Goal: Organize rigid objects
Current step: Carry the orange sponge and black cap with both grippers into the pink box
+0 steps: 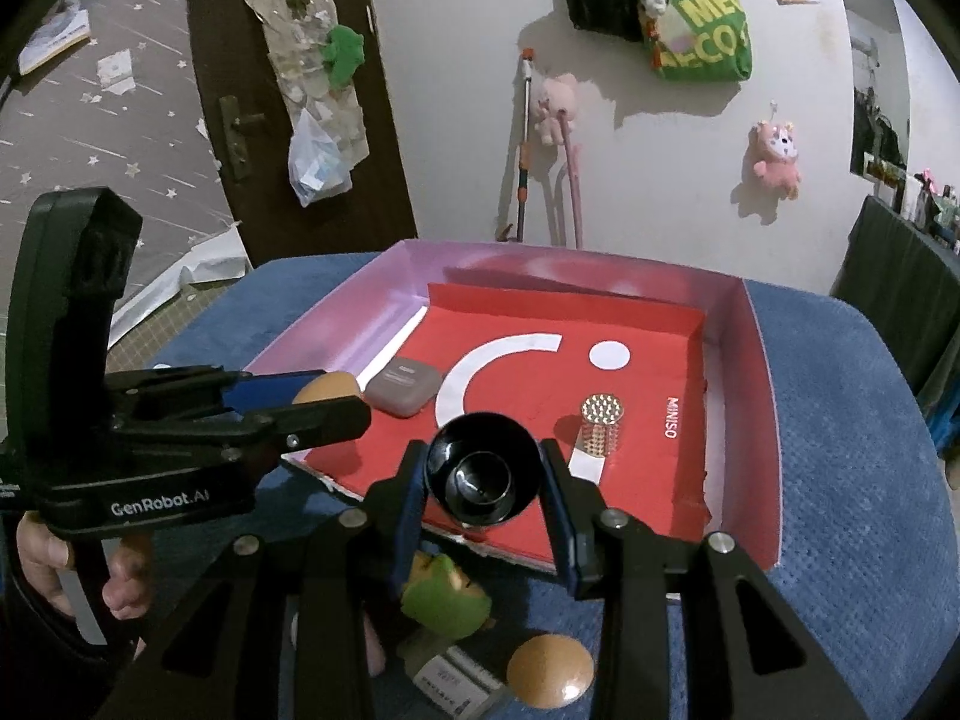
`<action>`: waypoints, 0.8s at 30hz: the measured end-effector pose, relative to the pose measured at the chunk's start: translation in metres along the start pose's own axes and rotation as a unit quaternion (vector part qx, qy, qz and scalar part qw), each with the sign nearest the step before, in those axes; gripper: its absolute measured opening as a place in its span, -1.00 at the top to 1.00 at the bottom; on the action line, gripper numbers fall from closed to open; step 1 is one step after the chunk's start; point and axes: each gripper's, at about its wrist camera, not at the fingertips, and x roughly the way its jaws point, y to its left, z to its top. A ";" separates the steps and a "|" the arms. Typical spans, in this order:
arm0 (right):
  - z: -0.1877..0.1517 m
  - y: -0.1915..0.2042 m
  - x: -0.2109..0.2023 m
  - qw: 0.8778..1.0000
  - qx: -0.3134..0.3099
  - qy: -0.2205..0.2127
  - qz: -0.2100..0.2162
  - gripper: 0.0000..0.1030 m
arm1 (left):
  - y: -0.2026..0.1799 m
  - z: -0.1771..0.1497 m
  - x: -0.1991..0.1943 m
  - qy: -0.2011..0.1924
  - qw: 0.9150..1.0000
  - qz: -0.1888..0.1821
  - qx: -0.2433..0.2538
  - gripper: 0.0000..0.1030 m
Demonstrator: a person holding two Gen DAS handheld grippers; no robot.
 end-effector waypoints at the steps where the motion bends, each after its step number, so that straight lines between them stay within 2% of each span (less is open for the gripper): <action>1: 0.001 -0.002 0.003 1.000 0.002 0.004 0.001 0.24 | 0.002 0.001 0.004 0.006 1.000 -0.002 -0.003 0.30; 18: 0.003 -0.028 0.053 0.996 0.039 0.083 0.012 0.24 | 0.020 0.001 0.045 0.053 0.998 0.002 -0.027 0.30; 24: 0.003 -0.031 0.060 0.995 0.045 0.092 0.015 0.24 | 0.025 -0.001 0.058 0.067 0.997 0.004 -0.030 0.30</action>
